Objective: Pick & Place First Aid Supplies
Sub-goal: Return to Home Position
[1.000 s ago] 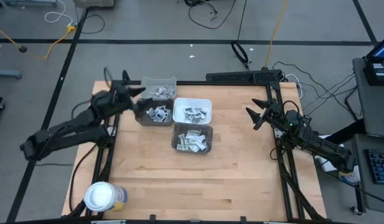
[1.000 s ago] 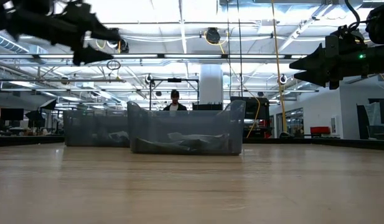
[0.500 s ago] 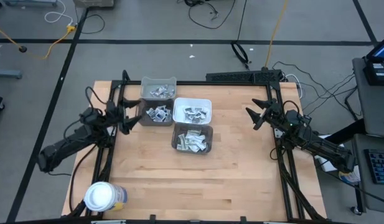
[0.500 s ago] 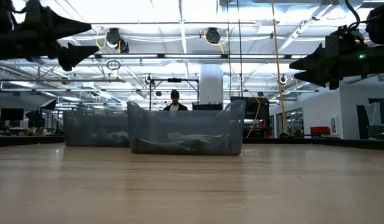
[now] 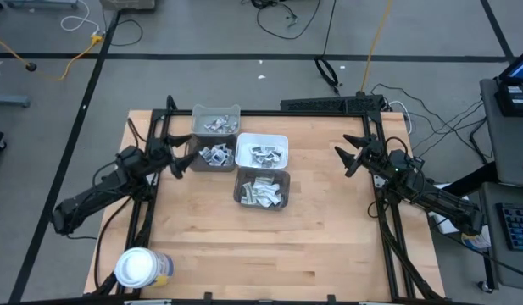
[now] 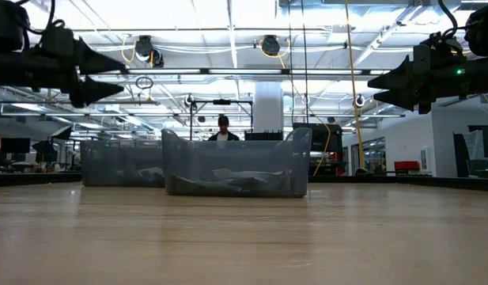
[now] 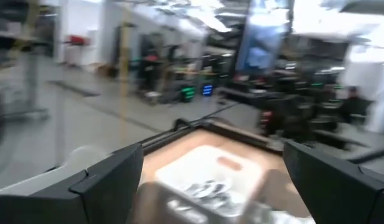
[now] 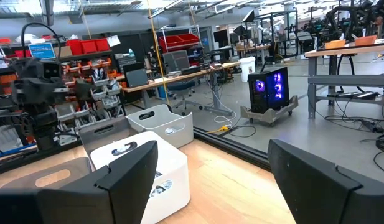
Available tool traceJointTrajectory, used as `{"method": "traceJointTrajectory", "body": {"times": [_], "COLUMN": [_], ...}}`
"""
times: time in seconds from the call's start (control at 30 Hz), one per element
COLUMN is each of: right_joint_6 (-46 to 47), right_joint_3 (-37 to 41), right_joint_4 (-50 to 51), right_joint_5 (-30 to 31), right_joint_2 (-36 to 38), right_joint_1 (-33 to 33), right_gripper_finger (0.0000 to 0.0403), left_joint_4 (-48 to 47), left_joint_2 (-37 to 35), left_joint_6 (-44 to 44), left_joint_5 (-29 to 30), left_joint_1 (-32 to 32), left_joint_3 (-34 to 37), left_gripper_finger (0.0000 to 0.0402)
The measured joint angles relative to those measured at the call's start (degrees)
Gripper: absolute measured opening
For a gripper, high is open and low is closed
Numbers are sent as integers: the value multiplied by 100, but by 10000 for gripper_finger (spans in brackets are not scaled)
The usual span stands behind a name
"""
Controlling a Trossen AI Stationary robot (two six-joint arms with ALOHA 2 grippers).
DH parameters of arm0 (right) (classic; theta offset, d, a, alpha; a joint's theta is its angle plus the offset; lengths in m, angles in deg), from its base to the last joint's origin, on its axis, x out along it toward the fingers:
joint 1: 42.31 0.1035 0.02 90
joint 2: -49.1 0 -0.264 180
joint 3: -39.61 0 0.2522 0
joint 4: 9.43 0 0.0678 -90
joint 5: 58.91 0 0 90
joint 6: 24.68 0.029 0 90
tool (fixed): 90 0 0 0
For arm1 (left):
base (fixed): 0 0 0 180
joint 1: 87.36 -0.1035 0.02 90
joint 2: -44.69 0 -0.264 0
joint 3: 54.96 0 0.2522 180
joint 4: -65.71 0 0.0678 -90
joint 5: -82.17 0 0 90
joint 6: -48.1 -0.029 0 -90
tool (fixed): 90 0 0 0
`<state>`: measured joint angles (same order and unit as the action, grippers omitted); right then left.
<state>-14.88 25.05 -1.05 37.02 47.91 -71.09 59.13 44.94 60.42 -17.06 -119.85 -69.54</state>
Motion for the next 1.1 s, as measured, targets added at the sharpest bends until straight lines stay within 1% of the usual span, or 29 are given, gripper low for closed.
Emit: {"method": "traceJointTrajectory", "body": {"times": [0.13,0.27,0.37,1.1], "right_joint_6": [0,0,0,0], "right_joint_3": [-2,-2,-2,-1], "right_joint_4": [0,2,2,0], "right_joint_5": [-2,0,0,-2], "right_joint_2": [-2,-2,-2,-1], "right_joint_1": [-1,-2,-2,-1], "right_gripper_finger": [297,297,297,297], "left_joint_4": [-417,-620,-624,-646], "left_joint_2": [0,0,4,9], "left_joint_6": [4,33,185,180], "left_joint_5": [670,857,875,876], "left_joint_1": [0,0,-26,-26], "left_joint_3": [0,-2,-4,-4], "left_gripper_finger": [392,392,392,392]}}
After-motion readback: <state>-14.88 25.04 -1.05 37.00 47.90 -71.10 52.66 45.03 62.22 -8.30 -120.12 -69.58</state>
